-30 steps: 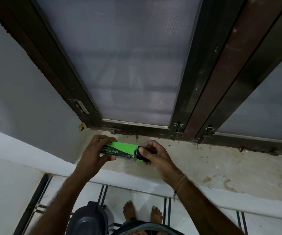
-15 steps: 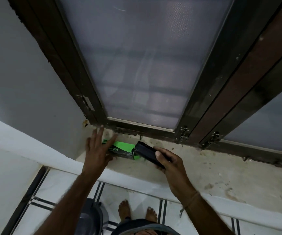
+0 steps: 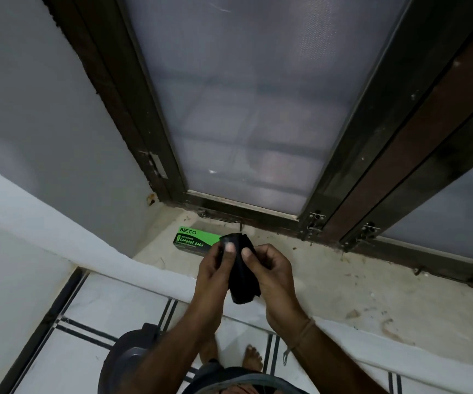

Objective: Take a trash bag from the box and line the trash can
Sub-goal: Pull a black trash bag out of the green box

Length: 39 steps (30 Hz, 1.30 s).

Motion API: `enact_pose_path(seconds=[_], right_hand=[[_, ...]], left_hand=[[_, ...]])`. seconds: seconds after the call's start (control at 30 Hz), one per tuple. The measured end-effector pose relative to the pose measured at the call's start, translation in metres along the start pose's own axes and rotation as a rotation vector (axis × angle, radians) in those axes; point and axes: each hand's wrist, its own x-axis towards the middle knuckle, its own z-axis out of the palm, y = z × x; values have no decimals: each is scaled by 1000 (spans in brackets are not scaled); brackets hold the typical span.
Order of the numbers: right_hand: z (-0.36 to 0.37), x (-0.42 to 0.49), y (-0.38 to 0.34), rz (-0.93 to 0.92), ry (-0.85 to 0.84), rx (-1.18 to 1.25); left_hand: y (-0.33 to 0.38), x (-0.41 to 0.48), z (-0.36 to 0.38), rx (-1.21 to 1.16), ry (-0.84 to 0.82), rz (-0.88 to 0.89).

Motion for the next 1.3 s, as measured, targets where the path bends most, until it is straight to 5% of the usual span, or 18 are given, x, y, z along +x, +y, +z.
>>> enact_pose_path(seconds=[0.17, 0.4, 0.63, 0.83, 0.97, 1.3], right_hand=[[0, 5, -2, 89, 116, 8], [-2, 13, -5, 321, 258, 172], [1, 6, -8, 294, 319, 210], [-6, -9, -13, -23, -16, -223], [-11, -1, -6, -110, 57, -524], [-15, 3, -11, 83, 86, -78]], left_hand=[[-4, -5, 6, -224, -41, -239], [-4, -7, 5, -195, -58, -279], [-7, -18, 13, -211, -98, -381], [-2, -17, 5, -169, -87, -327], [-2, -15, 0, -199, -39, -301], [4, -9, -3, -209, -9, -315]])
